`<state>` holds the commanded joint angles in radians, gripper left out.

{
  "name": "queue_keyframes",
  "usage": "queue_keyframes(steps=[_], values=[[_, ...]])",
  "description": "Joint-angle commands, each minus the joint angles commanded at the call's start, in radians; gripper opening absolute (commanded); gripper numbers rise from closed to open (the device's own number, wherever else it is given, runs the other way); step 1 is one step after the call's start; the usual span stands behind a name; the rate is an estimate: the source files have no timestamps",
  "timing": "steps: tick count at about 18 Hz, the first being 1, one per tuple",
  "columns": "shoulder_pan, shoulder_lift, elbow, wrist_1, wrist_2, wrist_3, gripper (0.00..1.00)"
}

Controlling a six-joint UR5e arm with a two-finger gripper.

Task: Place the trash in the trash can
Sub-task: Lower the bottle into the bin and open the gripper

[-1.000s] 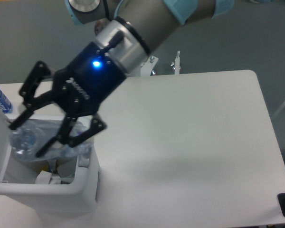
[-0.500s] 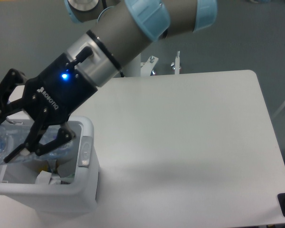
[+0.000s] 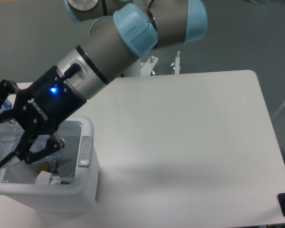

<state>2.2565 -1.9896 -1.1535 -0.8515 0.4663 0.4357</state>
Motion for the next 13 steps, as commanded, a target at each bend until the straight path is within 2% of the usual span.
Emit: queue_keyframes(steps=[1, 2, 5, 7, 11, 13], values=[[-0.002, 0.002, -0.006, 0.012, 0.000, 0.002, 0.47], [0.000, 0.003, -0.009, 0.020, 0.000, 0.002, 0.60], [0.008, 0.006, -0.012, 0.020, 0.002, 0.002, 0.90], [0.026, 0.009, -0.021, 0.020, 0.003, -0.002, 1.00], [0.076, 0.046, -0.097, 0.025, 0.003, 0.009, 1.00], [0.109, 0.058, -0.112, 0.026, 0.003, 0.009, 1.00]])
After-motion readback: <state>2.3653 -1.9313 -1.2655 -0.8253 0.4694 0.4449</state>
